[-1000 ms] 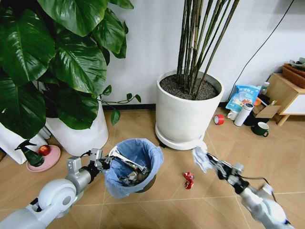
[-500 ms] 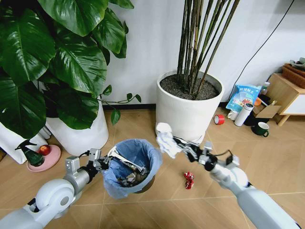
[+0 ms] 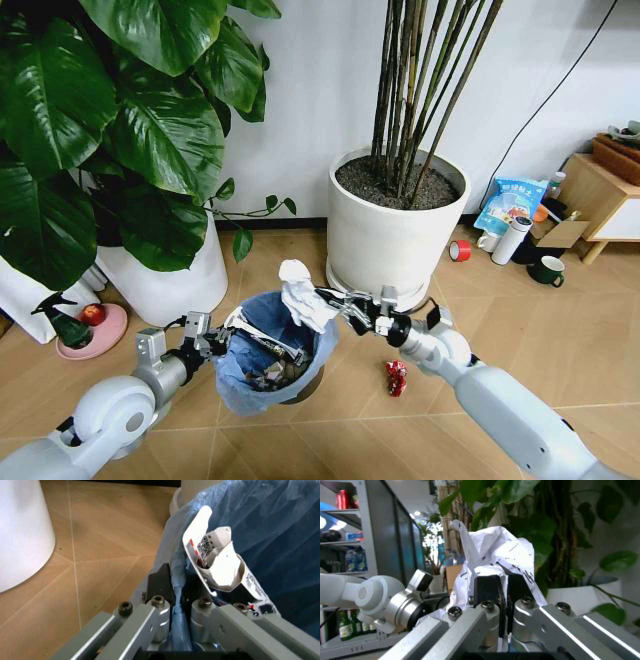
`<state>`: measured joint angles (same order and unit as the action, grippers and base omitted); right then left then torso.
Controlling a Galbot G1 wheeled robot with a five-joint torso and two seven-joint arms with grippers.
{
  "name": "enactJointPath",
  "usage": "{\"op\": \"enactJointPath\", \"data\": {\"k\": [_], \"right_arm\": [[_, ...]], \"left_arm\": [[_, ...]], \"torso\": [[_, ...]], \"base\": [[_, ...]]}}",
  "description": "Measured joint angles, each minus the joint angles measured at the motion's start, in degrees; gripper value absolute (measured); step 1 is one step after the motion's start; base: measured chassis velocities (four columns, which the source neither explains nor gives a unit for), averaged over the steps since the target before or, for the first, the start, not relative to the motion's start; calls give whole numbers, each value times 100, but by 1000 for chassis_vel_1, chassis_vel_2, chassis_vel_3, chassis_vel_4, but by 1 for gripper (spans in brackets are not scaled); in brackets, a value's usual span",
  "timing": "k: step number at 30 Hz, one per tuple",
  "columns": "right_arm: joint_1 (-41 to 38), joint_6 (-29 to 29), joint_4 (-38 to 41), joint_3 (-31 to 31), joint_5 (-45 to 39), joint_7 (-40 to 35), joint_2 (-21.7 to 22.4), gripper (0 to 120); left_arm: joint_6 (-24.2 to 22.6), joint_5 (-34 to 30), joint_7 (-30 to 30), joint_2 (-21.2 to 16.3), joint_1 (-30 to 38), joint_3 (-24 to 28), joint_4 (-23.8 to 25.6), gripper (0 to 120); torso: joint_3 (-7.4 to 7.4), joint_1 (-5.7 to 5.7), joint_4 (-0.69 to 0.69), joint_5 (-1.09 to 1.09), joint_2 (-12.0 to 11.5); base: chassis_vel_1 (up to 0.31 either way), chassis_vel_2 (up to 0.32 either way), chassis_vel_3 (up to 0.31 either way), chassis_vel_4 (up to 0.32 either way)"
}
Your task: Pick up the trash bin and place the garbage on the floor into it.
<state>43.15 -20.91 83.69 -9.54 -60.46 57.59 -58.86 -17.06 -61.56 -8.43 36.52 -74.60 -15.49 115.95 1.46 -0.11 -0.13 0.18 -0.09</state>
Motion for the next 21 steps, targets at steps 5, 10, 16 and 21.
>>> {"op": "enactJointPath", "data": {"k": [5, 10, 16, 21], "right_arm": [[-211, 5, -80, -261, 0, -58, -66, 0], [-246, 12, -112, -355, 17, -82, -49, 0], [-272, 15, -189, -526, 154, -193, -67, 0], [-319, 63, -220, -556, 259, -221, -10, 15]], "left_arm": [[-9, -8, -14, -2, 2, -3, 6, 0], [-12, -8, -20, 7, 2, -3, 6, 0], [-18, -18, -28, 23, 24, 4, 6, 0], [-22, -25, -40, 35, 25, 3, 6, 0]], "torso": [[0, 0, 0, 0, 0], [0, 0, -1, 0, 0], [0, 0, 0, -1, 0], [0, 0, 0, -1, 1]], "base": [[0, 0, 0, 0], [0, 0, 0, 0], [0, 0, 0, 0], [0, 0, 0, 0]]}}
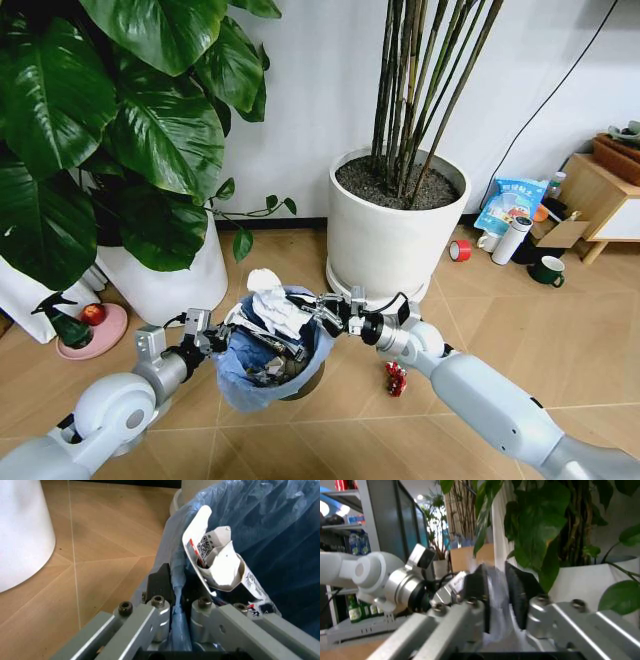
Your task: Pick up the trash bin and place the garbage on the floor into it.
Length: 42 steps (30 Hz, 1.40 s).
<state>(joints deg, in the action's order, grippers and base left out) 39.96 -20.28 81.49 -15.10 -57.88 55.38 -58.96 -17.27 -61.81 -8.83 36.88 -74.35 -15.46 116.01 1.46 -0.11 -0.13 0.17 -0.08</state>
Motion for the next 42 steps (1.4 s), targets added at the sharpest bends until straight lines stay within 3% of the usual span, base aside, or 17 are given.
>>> {"op": "enactJointPath", "data": {"k": [14, 21, 26, 33, 42], "right_arm": [[102, 62, 122, 238, 27, -138, 226, 66], [964, -203, 404, 1080, 294, -1419, 415, 94], [1466, -210, 641, 1512, 410, -1904, 545, 100], [3061, -153, 1027, 2667, 1007, -2830, 922, 100], [4306, -119, 566, 3632, 1966, -3095, 635, 100]], "left_arm": [[-15, -42, -66, 9, 25, -36, 1, 0], [-17, -28, -101, 56, -30, -85, 44, 0], [-19, -22, -111, 76, -39, -109, 68, 0], [-19, 3, -122, 127, -37, -132, 70, 0], [-18, 44, -119, 176, -26, -171, 56, 0]], "torso": [[0, 0, 0, 0, 0], [0, 0, 0, -1, 0], [0, 0, -1, -1, 0], [-1, 0, -1, 1, 0], [-1, 1, -1, 0, 1]], "base": [[0, 0, 0, 0], [0, 0, 0, 0], [0, 0, 0, 0], [0, 0, 0, 0], [0, 0, 0, 0]]}}
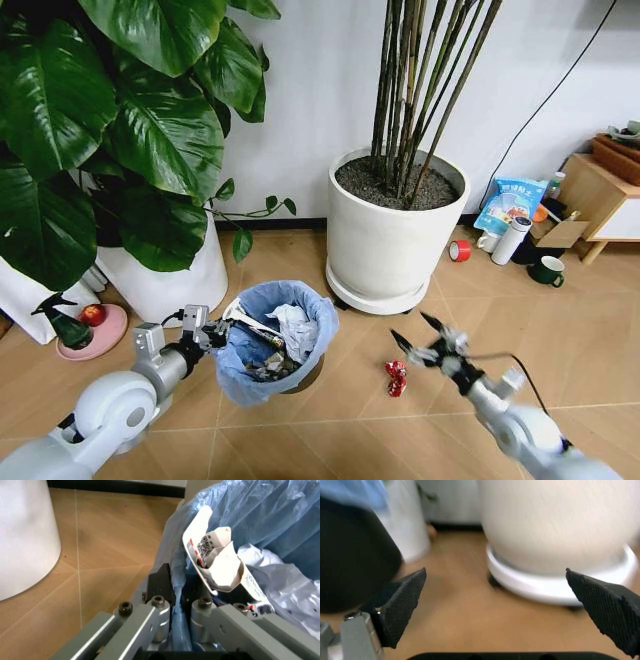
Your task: Pick up the trash bin and place the garbage on the floor into it.
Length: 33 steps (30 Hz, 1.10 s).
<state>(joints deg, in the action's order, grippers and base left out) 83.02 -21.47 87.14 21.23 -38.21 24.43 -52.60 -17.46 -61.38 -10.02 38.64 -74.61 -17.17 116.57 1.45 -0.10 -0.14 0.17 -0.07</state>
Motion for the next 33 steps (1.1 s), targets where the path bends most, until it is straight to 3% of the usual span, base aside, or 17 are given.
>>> {"op": "enactJointPath", "data": {"k": [6, 16, 33], "right_arm": [[170, 47, -674, 152, 466, -260, -518, 100], [-390, 96, -1800, -163, 623, -406, -1448, 100], [-961, 126, -2586, -364, 797, -592, -1915, 100]], "left_arm": [[2, 19, 2, 26, -1, -3, -14, 0], [4, -17, -4, -49, -33, -80, 30, 0], [11, -54, -17, -51, -22, -107, 39, 0]], "torso": [[0, 0, 0, 0, 0], [1, 0, 2, 1, 0], [1, 0, 1, 1, -1]], "base": [[0, 0, 0, 0], [0, 0, 0, 0], [0, 0, 0, 0]]}}
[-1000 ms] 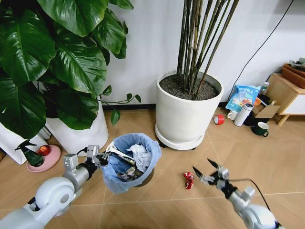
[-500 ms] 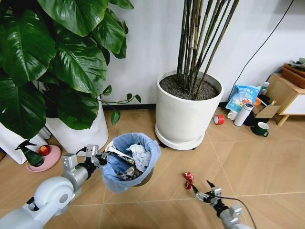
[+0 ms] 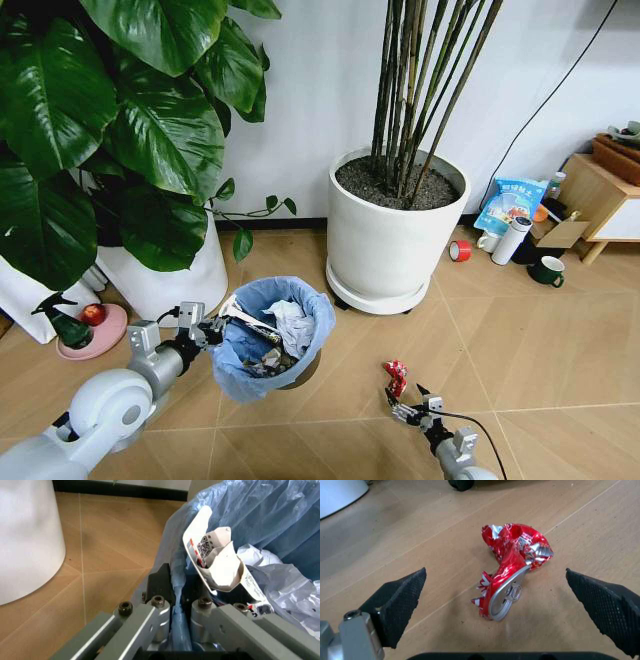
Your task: Pick up the trash bin and place the garbage on the floor into it.
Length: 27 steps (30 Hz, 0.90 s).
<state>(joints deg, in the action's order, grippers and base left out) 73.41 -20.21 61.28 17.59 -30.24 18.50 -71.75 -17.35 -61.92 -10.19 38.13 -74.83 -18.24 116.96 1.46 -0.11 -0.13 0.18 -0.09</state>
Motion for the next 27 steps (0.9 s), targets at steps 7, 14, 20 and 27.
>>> {"op": "enactJointPath", "data": {"k": [7, 14, 20, 27], "right_arm": [[-263, 55, -269, -88, 43, -97, -60, 100], [-399, 166, -389, -217, 27, -186, -18, 79], [-400, 210, -422, -246, -25, -222, 49, 55], [-374, 223, -412, -248, -55, -225, 80, 34]], "left_arm": [[3, 2, -1, 27, -8, 3, -19, 0], [5, 1, -6, 32, -10, 3, -18, 0], [5, 0, -13, 40, -12, 0, -13, 0], [5, -2, -18, 42, -11, -10, -10, 0]], "torso": [[0, 0, 0, 0, 0], [0, 0, 0, 0, 0], [0, 0, 0, 0, 0], [0, 0, 0, 0, 0]], "base": [[0, 0, 0, 0], [0, 0, 0, 0], [0, 0, 0, 0], [0, 0, 0, 0]]}}
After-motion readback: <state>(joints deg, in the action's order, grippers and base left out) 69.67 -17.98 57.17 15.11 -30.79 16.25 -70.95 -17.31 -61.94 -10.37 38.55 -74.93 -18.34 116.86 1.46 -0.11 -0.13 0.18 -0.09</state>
